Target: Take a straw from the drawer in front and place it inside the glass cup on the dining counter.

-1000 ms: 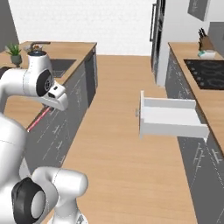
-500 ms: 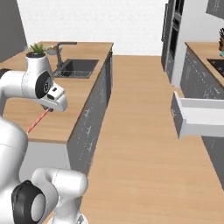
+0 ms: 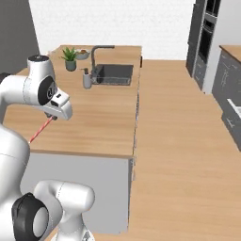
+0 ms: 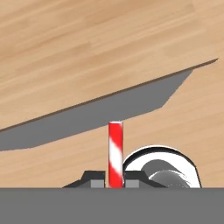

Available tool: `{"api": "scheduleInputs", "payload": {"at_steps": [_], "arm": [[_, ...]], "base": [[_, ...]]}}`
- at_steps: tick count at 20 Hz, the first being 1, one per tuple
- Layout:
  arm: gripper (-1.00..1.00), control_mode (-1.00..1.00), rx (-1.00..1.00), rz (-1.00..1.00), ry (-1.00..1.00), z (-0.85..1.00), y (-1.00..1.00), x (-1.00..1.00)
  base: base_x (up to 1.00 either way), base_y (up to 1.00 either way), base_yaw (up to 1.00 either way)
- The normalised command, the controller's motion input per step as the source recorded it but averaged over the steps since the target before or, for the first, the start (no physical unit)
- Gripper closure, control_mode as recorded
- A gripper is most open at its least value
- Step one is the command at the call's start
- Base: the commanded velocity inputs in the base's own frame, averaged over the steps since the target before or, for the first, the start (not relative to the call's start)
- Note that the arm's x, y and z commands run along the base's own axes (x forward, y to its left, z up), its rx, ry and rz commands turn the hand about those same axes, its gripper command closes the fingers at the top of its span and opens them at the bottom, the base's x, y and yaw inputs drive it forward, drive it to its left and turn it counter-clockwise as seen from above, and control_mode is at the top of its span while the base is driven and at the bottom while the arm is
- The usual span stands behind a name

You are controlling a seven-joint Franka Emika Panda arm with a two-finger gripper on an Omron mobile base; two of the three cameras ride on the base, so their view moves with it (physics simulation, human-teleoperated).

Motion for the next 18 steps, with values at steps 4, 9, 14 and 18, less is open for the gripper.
{"api": "scheduleInputs", "payload": {"at_steps": [4, 9, 14, 18], "arm": [[1.00, 1.00, 0.00, 0.00, 0.00, 0.00, 0.00, 0.00], [1.00, 1.00, 0.00, 0.00, 0.00, 0.00, 0.00, 0.00], [1.00, 1.00, 0.00, 0.00, 0.00, 0.00, 0.00, 0.00], [1.00, 1.00, 0.00, 0.00, 0.00, 0.00, 0.00, 0.00]], "base": [[-0.08, 1.00, -0.03], [-0.10, 1.00, -0.03], [-0.12, 1.00, -0.04], [-0.09, 1.00, -0.09]]}}
